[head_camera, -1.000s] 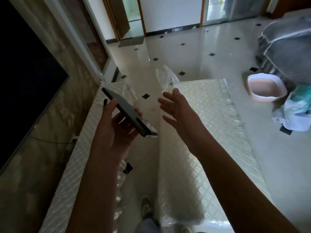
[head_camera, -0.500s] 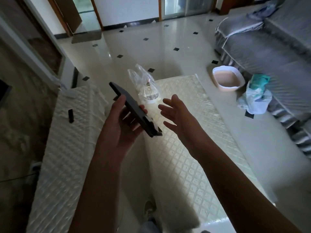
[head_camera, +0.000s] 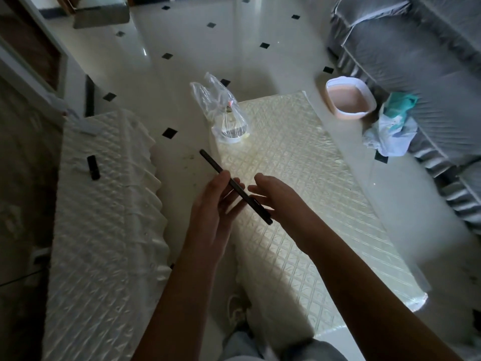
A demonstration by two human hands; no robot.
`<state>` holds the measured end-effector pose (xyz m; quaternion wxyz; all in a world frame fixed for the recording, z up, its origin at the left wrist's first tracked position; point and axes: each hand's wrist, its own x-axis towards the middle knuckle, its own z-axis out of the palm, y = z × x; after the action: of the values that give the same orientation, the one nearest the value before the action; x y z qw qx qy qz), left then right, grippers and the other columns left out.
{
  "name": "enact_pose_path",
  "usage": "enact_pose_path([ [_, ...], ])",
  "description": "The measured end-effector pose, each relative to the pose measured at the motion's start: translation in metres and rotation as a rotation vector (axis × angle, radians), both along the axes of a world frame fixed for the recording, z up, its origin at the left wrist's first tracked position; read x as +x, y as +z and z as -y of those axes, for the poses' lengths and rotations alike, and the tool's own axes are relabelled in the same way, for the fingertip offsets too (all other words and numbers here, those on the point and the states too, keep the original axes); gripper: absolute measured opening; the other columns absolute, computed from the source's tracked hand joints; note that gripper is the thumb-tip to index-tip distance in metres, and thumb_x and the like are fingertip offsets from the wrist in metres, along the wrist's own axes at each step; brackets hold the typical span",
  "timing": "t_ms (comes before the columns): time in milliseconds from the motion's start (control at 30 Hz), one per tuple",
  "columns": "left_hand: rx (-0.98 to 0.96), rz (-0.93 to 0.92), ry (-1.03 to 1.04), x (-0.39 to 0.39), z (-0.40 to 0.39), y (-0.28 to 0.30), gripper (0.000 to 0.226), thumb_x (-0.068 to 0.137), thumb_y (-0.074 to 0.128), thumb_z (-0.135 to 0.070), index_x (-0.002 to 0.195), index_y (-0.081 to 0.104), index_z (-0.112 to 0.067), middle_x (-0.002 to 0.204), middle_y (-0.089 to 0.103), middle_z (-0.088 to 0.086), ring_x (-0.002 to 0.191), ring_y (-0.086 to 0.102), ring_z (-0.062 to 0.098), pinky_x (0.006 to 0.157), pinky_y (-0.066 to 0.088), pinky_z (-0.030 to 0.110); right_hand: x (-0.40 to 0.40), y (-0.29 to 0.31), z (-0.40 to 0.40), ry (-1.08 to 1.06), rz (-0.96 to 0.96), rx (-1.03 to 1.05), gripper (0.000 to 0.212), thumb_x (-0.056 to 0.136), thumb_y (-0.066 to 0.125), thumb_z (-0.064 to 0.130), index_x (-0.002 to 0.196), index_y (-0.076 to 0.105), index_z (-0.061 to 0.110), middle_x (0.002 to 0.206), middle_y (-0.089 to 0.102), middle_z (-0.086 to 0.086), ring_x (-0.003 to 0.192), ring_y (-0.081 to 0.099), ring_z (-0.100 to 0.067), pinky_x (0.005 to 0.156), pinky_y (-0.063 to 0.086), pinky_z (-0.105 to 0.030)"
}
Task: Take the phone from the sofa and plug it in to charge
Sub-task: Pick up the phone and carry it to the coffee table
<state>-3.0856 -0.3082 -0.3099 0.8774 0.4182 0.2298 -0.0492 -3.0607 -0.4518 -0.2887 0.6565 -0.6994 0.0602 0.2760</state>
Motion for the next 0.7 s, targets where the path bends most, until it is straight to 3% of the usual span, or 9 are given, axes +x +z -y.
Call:
enact_pose_path([
  [100,0.004,0.02,0.005,0.003,0.003,-0.003,0.047,0.083,0.07,-0.035,0.12,0.06,-0.008,0.12,0.06,0.018,0.123,0.057,0.032,0.105,0.045,0.048,0.002,-0.007,0.005,0.007,-0.001,-0.042,0.047,0.071,0.055,0.069,0.104,0.064,0.037,0.11,0.069,0.009,0.104,0.065,-0.01,0.09,0.05,-0.035],
  [200,0.019,0.075,0.007,0.004,0.009,0.0,0.043,0.078,0.072,-0.033,0.113,0.062,-0.011,0.119,0.06,0.017,0.117,0.058,0.028,0.106,0.043,0.045,0.004,-0.009,0.014,0.03,-0.037,-0.02,0.045,0.076,0.062,0.057,0.106,0.068,0.023,0.102,0.074,-0.001,0.092,0.072,-0.016,0.083,0.058,-0.038],
  [367,0.057,0.129,-0.07,-0.003,0.023,0.004,0.041,0.081,0.066,-0.024,0.12,0.06,-0.011,0.121,0.063,0.015,0.118,0.059,0.029,0.102,0.046,0.044,0.007,-0.011,0.044,0.07,-0.097,0.067,0.031,0.082,0.068,0.041,0.102,0.074,0.019,0.094,0.07,-0.005,0.077,0.067,-0.013,0.064,0.053,-0.024],
  [467,0.108,0.115,-0.09,-0.009,0.032,0.003,0.036,0.085,0.063,-0.016,0.121,0.062,-0.012,0.121,0.067,0.016,0.117,0.062,0.03,0.094,0.053,0.041,0.009,-0.021,0.061,0.069,-0.067,0.08,0.025,0.08,0.071,0.035,0.101,0.073,0.021,0.088,0.071,0.0,0.07,0.069,-0.009,0.061,0.051,-0.021],
  [633,0.386,-0.067,0.033,-0.018,0.041,-0.011,0.013,0.087,0.064,-0.013,0.097,0.069,-0.018,0.093,0.077,0.01,0.091,0.074,0.023,0.069,0.06,0.035,0.014,-0.044,0.081,0.079,0.062,-0.054,0.024,0.077,0.074,0.025,0.101,0.068,0.023,0.096,0.072,-0.001,0.078,0.071,-0.007,0.058,0.052,-0.016],
  [700,0.497,-0.111,0.044,-0.021,0.041,-0.022,0.012,0.087,0.066,-0.014,0.097,0.071,-0.018,0.087,0.077,0.008,0.083,0.075,0.02,0.062,0.059,0.03,0.014,-0.055,0.087,0.098,0.113,-0.116,0.024,0.075,0.074,0.025,0.099,0.068,0.025,0.094,0.07,0.002,0.076,0.07,-0.006,0.056,0.051,-0.016],
])
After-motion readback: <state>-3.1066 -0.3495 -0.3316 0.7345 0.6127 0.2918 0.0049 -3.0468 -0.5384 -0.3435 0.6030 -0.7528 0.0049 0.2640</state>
